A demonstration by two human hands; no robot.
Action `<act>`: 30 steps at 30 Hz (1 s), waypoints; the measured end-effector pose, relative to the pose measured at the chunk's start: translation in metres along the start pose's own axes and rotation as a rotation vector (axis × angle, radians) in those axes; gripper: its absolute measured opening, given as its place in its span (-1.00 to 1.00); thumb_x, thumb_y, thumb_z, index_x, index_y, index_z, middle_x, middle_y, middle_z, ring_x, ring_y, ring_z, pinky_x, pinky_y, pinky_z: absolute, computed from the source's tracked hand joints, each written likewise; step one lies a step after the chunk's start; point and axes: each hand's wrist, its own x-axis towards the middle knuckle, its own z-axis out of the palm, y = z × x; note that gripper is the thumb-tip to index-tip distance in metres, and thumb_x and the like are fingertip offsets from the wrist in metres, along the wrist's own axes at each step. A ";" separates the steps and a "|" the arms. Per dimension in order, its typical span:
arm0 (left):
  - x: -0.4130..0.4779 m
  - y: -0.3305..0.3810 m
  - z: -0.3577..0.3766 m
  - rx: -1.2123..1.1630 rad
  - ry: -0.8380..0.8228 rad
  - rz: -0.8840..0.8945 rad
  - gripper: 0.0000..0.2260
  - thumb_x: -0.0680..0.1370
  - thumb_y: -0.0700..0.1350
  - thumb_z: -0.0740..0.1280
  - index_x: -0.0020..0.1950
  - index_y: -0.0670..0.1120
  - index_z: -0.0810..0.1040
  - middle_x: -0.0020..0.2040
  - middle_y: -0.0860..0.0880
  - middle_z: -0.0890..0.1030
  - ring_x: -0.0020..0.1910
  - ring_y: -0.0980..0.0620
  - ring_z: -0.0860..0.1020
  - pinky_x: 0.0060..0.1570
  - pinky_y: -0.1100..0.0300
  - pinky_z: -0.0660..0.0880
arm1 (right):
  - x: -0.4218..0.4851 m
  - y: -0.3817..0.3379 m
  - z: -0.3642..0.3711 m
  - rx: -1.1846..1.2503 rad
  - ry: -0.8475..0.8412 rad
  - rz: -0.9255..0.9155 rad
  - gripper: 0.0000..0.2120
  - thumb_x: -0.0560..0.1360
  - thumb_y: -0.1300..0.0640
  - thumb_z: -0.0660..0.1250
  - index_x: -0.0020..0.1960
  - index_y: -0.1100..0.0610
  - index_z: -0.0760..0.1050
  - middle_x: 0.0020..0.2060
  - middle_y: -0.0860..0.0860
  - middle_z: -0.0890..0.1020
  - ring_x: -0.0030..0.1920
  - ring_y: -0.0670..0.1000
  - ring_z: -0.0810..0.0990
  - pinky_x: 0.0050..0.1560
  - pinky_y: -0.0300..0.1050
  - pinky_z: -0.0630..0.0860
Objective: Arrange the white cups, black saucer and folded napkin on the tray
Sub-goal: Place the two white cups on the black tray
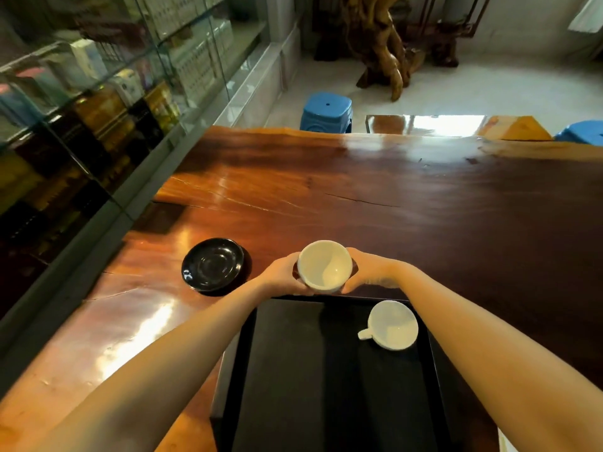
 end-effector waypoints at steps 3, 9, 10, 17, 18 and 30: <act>-0.023 -0.022 0.009 -0.018 0.006 -0.026 -0.28 0.30 -0.08 0.54 0.39 0.02 0.30 0.30 0.01 0.47 0.27 0.04 0.42 0.20 0.16 0.35 | 0.008 0.013 0.025 -0.007 0.005 0.021 -0.29 0.35 0.37 0.44 0.29 -0.14 0.21 0.17 -0.18 0.38 0.24 -0.08 0.35 0.33 -0.04 0.25; -0.059 -0.061 0.030 -0.038 0.032 -0.069 -0.26 0.30 -0.18 0.53 0.41 -0.02 0.28 0.31 -0.05 0.47 0.29 -0.02 0.43 0.28 0.04 0.40 | 0.020 0.035 0.078 -0.030 0.013 0.056 -0.24 0.33 0.36 0.46 0.39 0.00 0.20 0.30 -0.05 0.36 0.33 0.00 0.31 0.41 0.05 0.23; -0.063 -0.067 0.033 -0.049 0.030 -0.080 -0.26 0.30 -0.19 0.53 0.41 -0.03 0.28 0.32 -0.06 0.46 0.30 -0.03 0.42 0.30 0.02 0.39 | 0.022 0.038 0.085 -0.025 0.011 0.054 -0.24 0.33 0.36 0.46 0.40 0.02 0.20 0.31 -0.03 0.36 0.33 0.01 0.32 0.41 0.07 0.22; -0.079 -0.092 0.045 -0.075 0.001 -0.144 -0.25 0.30 -0.21 0.51 0.42 -0.02 0.26 0.37 -0.07 0.41 0.34 -0.06 0.38 0.36 -0.08 0.33 | 0.031 0.047 0.115 -0.039 -0.007 0.037 -0.22 0.34 0.40 0.46 0.43 0.08 0.20 0.37 0.07 0.37 0.38 0.07 0.32 0.42 0.09 0.23; -0.080 -0.095 0.046 -0.087 0.000 -0.154 -0.25 0.30 -0.21 0.51 0.42 -0.02 0.25 0.37 -0.07 0.41 0.34 -0.06 0.38 0.36 -0.09 0.33 | 0.032 0.048 0.117 -0.043 -0.010 0.038 -0.22 0.33 0.40 0.45 0.43 0.08 0.20 0.36 0.07 0.37 0.36 0.06 0.33 0.41 0.08 0.23; -0.088 -0.095 0.030 -0.103 -0.097 -0.230 -0.31 0.32 -0.25 0.48 0.38 0.00 0.30 0.25 -0.07 0.50 0.25 -0.05 0.47 0.24 -0.05 0.48 | 0.033 0.033 0.119 -0.270 -0.001 0.176 -0.30 0.35 0.35 0.45 0.41 0.15 0.25 0.36 0.13 0.39 0.37 0.14 0.34 0.43 0.14 0.22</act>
